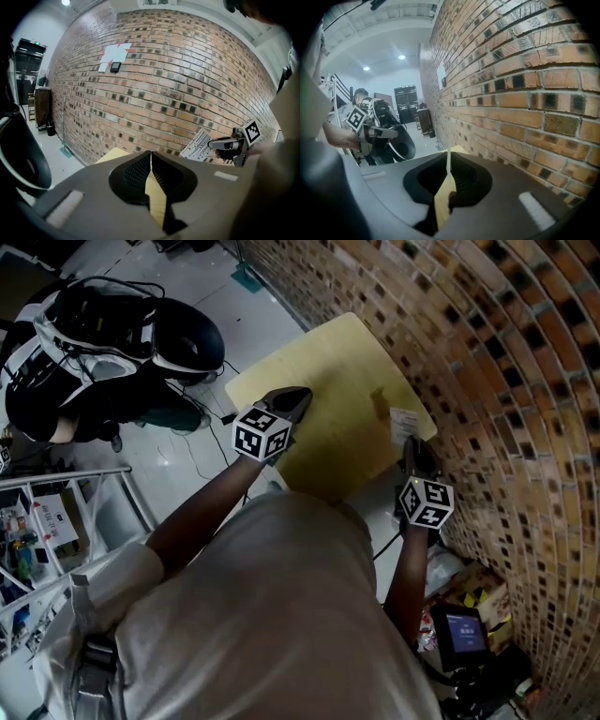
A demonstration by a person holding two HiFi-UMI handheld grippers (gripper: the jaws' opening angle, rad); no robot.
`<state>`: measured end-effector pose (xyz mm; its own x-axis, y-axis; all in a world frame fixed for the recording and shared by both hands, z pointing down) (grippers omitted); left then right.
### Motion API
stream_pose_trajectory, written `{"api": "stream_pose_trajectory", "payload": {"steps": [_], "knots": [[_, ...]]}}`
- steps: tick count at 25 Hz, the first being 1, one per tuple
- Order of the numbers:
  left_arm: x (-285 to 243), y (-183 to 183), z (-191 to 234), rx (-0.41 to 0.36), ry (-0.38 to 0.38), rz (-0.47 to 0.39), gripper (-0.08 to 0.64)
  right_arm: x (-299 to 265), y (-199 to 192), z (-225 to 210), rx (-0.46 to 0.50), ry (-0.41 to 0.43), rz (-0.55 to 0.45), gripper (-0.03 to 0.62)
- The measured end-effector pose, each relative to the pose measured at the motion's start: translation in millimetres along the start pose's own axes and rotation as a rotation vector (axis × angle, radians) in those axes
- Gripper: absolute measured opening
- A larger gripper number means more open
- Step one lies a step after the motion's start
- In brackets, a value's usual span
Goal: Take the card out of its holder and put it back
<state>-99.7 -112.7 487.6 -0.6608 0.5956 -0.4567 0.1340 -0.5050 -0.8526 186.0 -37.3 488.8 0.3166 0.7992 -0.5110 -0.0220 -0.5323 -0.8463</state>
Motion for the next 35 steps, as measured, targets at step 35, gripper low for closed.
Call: {"api": "stream_pose_trajectory", "payload": {"steps": [35], "knots": [[-18.6,-11.9,-5.2,0.068,0.195,0.050,0.017,-120.6,-0.6,-80.3,0.086,0.171,0.130,0.014]]}}
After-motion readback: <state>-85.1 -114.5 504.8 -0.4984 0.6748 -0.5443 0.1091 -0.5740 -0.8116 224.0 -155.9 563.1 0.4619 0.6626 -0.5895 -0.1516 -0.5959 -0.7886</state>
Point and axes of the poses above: the fingertips, and each gripper's own axes: x backward along the fingers, z to its left, y out of its top, the point moved 5 cm from there along x, backward along the fingers, and after that the axes turned 4 degrees about z, right-handed, at the moved point
